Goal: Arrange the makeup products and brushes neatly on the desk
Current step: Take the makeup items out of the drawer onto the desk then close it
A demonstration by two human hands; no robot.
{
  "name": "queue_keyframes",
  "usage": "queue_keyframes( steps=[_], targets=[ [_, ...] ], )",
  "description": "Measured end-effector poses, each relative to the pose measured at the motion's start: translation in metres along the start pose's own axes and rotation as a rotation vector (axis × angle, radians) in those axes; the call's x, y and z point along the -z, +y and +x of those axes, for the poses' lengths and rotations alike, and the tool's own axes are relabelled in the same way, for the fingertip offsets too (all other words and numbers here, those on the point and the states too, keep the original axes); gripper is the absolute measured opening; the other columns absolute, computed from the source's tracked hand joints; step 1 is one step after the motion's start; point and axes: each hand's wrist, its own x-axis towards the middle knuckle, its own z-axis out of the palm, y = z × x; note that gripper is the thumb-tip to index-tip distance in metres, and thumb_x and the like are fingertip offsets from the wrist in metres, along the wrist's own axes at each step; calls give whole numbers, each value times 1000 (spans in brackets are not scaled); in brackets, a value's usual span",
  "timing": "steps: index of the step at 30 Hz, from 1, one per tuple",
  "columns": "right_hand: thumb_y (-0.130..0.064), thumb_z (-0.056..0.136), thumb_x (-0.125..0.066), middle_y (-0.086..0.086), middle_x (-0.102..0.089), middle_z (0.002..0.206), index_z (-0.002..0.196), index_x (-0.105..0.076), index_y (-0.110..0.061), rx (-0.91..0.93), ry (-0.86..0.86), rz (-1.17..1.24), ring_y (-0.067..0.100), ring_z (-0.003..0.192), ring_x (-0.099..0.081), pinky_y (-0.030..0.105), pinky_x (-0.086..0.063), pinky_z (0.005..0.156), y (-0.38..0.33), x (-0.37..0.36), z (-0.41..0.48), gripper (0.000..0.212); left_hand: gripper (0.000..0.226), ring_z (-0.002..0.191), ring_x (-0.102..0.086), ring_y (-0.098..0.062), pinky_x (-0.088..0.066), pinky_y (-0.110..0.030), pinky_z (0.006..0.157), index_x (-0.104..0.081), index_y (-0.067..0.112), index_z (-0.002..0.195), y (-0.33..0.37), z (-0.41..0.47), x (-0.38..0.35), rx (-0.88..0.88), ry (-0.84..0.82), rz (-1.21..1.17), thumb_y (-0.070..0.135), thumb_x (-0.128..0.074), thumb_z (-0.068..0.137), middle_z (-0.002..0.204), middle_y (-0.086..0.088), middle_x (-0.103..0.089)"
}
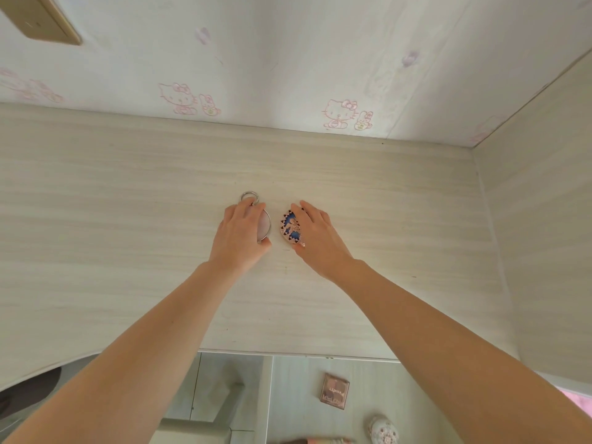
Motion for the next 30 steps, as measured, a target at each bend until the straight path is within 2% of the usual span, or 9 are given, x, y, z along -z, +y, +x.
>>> queue_keyframes(
  steps=[3, 7, 10, 14, 22, 27, 30],
  targets=[
    [-15, 90, -59, 5, -16, 157, 150, -19, -12, 8, -4, 15, 25, 142, -18, 34, -27, 113, 1, 1, 2, 72, 70, 131, -31, -30, -38, -40, 103, -41, 17, 140, -4, 2, 2, -4, -1, -21, 19, -69, 76, 148, -3, -34],
    [-19, 92, -59, 5, -11, 159, 151, -15, -12, 21, -2, 8, 25, 146, -9, 35, -20, 117, 4, 3, -2, 74, 76, 141, -21, -30, -25, -40, 114, -33, 18, 146, -6, 1, 4, -23, -8, 22, 24, -69, 79, 155, -2, -26],
    [-18, 93, -57, 4, -10, 160, 151, -13, -11, 12, 10, 2, 23, 147, -6, 34, -17, 118, 8, 4, -13, 74, 76, 144, -15, -30, -22, -41, 116, -31, 17, 147, -2, -7, 6, -28, 4, 33, 25, -69, 81, 156, -3, -24],
    [-17, 96, -49, 6, -14, 159, 151, -14, -9, 6, 26, -29, 22, 147, -8, 31, -13, 119, 18, 3, -40, 66, 63, 143, -19, -31, -26, -41, 114, -39, 12, 141, 11, -31, 5, -15, 76, 93, 19, -65, 85, 152, -6, -33],
    [-18, 98, -43, 10, -27, 153, 149, -21, -6, 69, 60, -116, 25, 144, -18, 31, -18, 118, 39, -2, -133, 57, 49, 140, -28, -27, -35, -42, 107, -46, 9, 137, 53, -112, -10, 19, 128, 97, 17, -56, 89, 145, -6, -43],
    [-18, 98, -42, 10, -31, 150, 148, -23, -6, 91, 54, -161, 24, 144, -21, 32, -21, 117, 51, -13, -208, 55, 39, 126, -46, -31, -45, -43, 93, -59, 5, 123, 86, -179, -33, -66, 176, 71, 9, -60, 84, 124, -8, -61],
    [-14, 96, -44, 11, -35, 149, 147, -28, -5, 120, 54, -148, 25, 143, -24, 32, -23, 117, 54, -25, -249, 54, 35, 118, -52, -31, -49, -44, 89, -62, 6, 116, 102, -216, -54, -88, 191, 41, 7, -64, 81, 113, -8, -65]
  ],
)
